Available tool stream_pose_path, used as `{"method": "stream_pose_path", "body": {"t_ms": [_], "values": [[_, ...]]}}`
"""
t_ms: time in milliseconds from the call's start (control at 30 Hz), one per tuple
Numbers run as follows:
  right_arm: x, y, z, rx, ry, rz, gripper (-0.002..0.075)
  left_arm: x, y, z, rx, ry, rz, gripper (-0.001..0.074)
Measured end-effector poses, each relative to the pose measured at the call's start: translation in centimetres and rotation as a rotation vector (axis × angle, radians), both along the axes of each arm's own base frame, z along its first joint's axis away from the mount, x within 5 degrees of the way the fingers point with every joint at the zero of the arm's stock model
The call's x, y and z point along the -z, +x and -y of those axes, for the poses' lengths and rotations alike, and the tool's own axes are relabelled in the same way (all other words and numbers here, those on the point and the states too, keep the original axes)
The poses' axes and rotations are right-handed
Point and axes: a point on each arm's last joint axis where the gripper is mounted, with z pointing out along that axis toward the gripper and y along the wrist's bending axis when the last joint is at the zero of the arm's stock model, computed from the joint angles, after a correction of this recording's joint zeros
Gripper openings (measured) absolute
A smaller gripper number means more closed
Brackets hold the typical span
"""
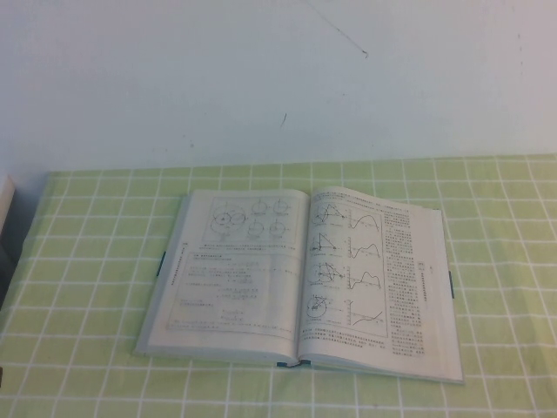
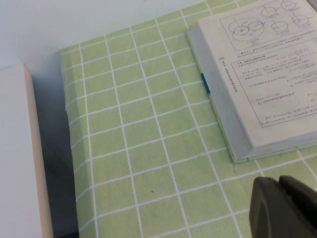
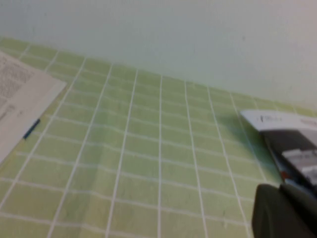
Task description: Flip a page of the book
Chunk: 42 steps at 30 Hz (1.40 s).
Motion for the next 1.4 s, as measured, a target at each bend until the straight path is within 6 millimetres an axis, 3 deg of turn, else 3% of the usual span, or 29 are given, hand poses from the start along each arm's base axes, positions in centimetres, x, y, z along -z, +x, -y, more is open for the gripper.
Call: {"method": "stream_pose_path", "body": {"t_ms": [167,1067,1300,1400], "values": [[0.9,-0.4,0.1,0.024,0.018,-0.109,-0.0002,0.0,0.0,0.0,0.000,0.000,0.000,-0.0004],[0.9,-0.5,0.1,0.026,0.020,-0.119,-0.0002,0.0,0.0,0.0,0.000,0.000,0.000,-0.0004],[0.9,-0.5,0.1,0.026,0.020,-0.119,-0.0002,2.2,-0.4,0.9,0.043,-0.153,-0.059,-0.0004],[0.9,-0.5,0.1,0.026,0.020,-0.119,-0.0002,3.6,-0.4,1.0,0.053,-0.202,0.046,-0.0004]]}}
